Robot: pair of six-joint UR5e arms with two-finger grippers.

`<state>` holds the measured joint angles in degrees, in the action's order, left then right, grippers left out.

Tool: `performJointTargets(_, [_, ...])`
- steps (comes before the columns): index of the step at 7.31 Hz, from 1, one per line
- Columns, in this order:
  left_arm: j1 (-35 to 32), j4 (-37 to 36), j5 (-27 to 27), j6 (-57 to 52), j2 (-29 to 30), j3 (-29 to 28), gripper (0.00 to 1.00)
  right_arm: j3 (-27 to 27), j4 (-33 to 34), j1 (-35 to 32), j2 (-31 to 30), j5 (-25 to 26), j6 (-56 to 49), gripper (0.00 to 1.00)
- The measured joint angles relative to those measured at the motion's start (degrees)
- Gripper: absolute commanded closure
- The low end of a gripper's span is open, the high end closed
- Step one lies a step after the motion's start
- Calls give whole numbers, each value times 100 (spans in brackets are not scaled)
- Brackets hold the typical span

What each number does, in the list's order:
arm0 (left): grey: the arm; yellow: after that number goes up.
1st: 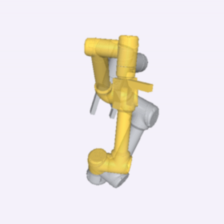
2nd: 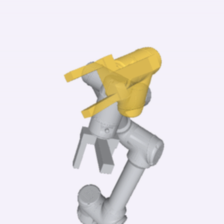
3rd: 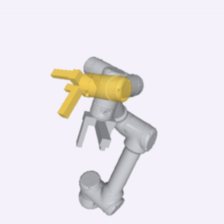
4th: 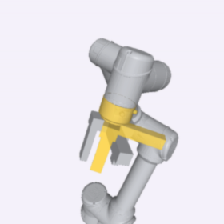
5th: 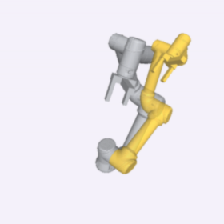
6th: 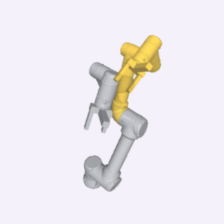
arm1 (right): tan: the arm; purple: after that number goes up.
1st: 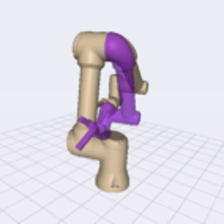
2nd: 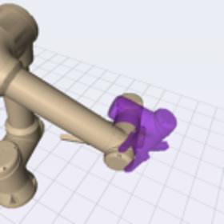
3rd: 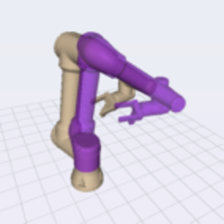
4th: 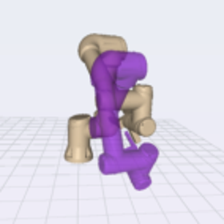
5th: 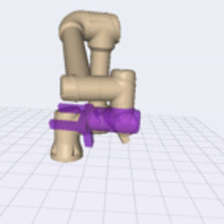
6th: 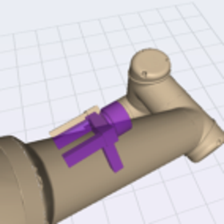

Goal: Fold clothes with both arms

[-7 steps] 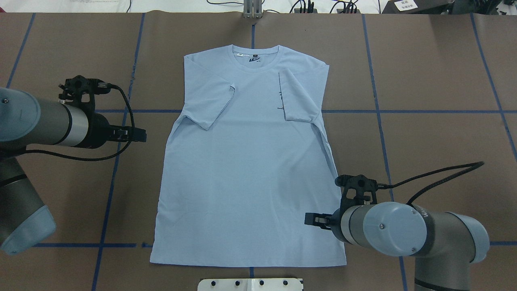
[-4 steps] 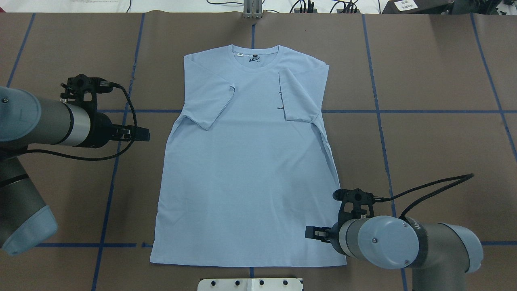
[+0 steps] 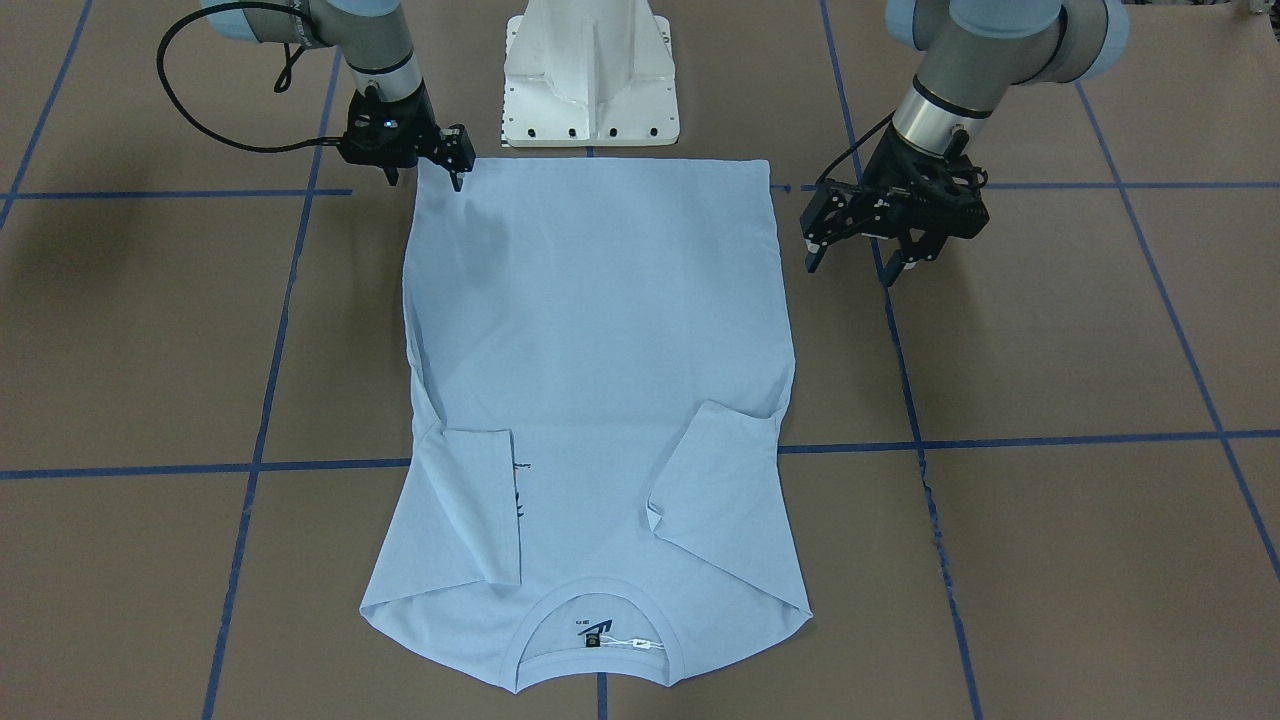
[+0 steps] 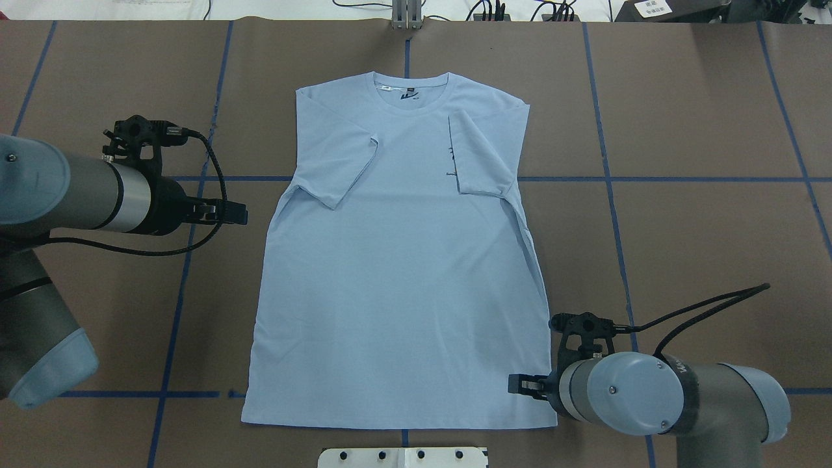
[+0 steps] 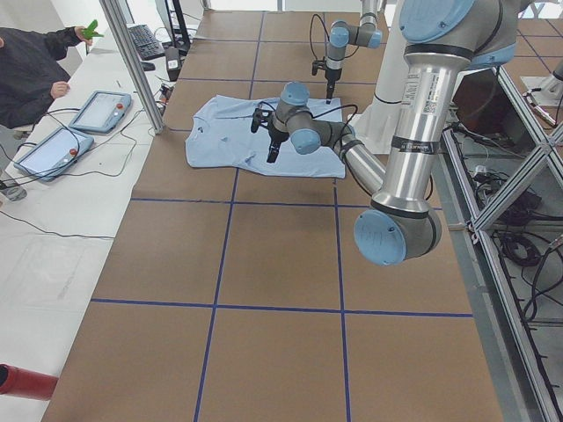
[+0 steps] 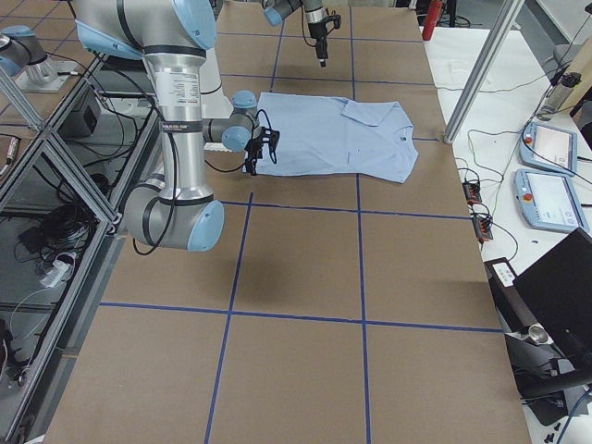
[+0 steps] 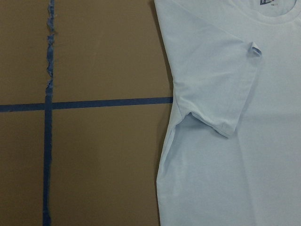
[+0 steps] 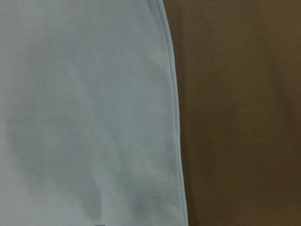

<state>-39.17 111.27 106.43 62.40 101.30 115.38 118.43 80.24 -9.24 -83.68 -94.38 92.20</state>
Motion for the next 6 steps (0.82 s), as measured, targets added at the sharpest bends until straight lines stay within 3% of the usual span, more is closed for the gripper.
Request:
performJointTargets(1, [1,0,0,0,8,-6,0,1,2,4,-22,-43,5,90])
performJointTargets(2, [0,0,-2,-2,10,-11,0,-6,6,10,-30,-61,7,98])
performJointTargets(6, [1,0,-9,-27,44,-61,0,24,9,39,-27,-72,9,100])
